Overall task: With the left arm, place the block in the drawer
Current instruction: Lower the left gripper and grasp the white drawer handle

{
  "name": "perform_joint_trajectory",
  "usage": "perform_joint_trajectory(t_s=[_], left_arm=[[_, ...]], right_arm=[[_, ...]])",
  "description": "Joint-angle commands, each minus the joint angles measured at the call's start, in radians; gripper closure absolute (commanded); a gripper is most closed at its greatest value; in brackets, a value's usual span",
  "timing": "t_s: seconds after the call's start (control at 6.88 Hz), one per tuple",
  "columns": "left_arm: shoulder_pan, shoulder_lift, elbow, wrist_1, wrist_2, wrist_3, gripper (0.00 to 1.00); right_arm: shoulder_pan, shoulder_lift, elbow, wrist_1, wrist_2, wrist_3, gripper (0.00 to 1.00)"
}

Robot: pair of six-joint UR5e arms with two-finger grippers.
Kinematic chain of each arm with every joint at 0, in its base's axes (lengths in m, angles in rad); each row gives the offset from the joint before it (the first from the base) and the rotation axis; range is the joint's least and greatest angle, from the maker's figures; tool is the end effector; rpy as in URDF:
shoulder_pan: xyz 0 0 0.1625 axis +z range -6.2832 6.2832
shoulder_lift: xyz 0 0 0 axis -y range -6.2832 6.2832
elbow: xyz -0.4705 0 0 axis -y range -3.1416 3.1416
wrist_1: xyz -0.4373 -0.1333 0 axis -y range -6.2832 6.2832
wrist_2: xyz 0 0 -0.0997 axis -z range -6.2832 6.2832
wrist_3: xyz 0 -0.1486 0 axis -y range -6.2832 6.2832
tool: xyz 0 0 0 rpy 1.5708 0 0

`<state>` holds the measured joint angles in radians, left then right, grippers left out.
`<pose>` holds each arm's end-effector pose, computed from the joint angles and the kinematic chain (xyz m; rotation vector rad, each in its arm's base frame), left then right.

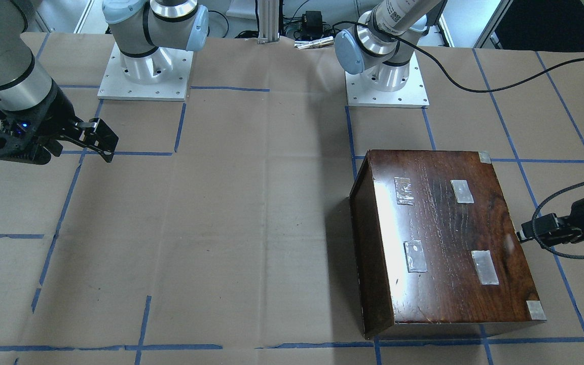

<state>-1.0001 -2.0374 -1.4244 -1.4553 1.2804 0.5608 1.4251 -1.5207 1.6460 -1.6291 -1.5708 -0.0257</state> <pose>0.2277 -0.6802 0.2854 0.0557 -2.7877 -0.0232 0.0525 -0.5605 0.4228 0.1879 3.1285 0.1046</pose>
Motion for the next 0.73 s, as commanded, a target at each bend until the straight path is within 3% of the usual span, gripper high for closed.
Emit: perform_joint_trajectory(t_s=[0.0, 0.58], left_arm=[[0.0, -0.021, 0.002, 0.001, 0.001, 0.016, 0.02], [0.005, -0.035, 0.007, 0.001, 0.02, 0.027, 0.02]], right_arm=[[0.0, -0.001, -0.002, 0.0, 0.0, 0.0, 0.0], [0.0, 0.001, 0.0, 0.0, 0.0, 0.001, 0.0]])
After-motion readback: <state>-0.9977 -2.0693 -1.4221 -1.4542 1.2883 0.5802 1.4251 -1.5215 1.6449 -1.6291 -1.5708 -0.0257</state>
